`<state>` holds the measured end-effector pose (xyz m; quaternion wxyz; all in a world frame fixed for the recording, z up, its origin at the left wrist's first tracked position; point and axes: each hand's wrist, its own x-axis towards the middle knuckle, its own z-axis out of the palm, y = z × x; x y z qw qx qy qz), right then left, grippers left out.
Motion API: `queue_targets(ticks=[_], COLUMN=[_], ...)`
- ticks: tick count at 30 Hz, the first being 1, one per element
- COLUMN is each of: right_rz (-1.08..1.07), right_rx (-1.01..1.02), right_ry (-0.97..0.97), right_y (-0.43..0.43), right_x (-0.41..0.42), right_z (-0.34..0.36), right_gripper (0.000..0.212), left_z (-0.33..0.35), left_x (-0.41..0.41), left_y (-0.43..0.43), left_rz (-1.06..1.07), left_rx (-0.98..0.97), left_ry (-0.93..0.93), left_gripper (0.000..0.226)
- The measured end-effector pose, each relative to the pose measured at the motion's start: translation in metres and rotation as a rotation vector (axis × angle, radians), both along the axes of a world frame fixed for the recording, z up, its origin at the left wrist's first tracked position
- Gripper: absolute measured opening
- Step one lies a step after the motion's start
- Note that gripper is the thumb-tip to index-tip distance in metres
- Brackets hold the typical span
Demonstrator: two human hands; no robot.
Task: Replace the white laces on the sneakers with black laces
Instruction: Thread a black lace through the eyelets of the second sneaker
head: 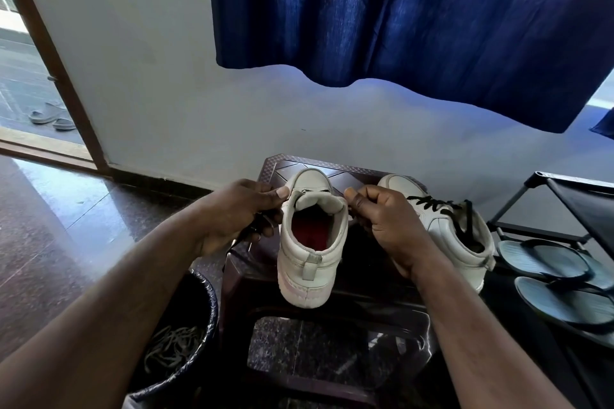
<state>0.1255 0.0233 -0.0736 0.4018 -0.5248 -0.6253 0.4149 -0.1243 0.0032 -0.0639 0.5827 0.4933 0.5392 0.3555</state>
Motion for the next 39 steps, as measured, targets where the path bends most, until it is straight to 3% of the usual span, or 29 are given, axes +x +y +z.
queue_targets(ticks=[4,15,20,23,31,39], right_rz=[-0.041,-0.076,-0.07,-0.105,-0.091,-0.041], right_rx=[0.005,0.033,0.039,0.062,0.124,0.175], right_ry=[-0.043,0.112,0.276,0.329,0.171,0.209], right_y=[0.0,-0.016,-0.032,-0.039,-0.056,-0.091], right_x=[0.003,0.007,0.01,0.011,-0.003,-0.008], right_z=[-0.001,0.006,0.018,0.038,0.116,0.198], right_gripper=[0.042,0.027,0.012,0.01,0.01,0.012], left_z=[0.002,0.003,0.011,0.033,0.114,0.201], left_x=[-0.004,-0.015,-0.003,0.004,0.032,0.059], left_y=[-0.004,-0.025,-0.036,-0.047,-0.061,-0.082], left_rz=[0.031,0.021,0.174,0.211,0.196,0.137], left_rx=[0.024,-0.015,0.147,0.203,0.231,0.377], left_ry=[0.027,0.067,-0.078,-0.217,-0.193,-0.158], left_gripper=[0.029,0.031,0.012,0.009,0.015,0.026])
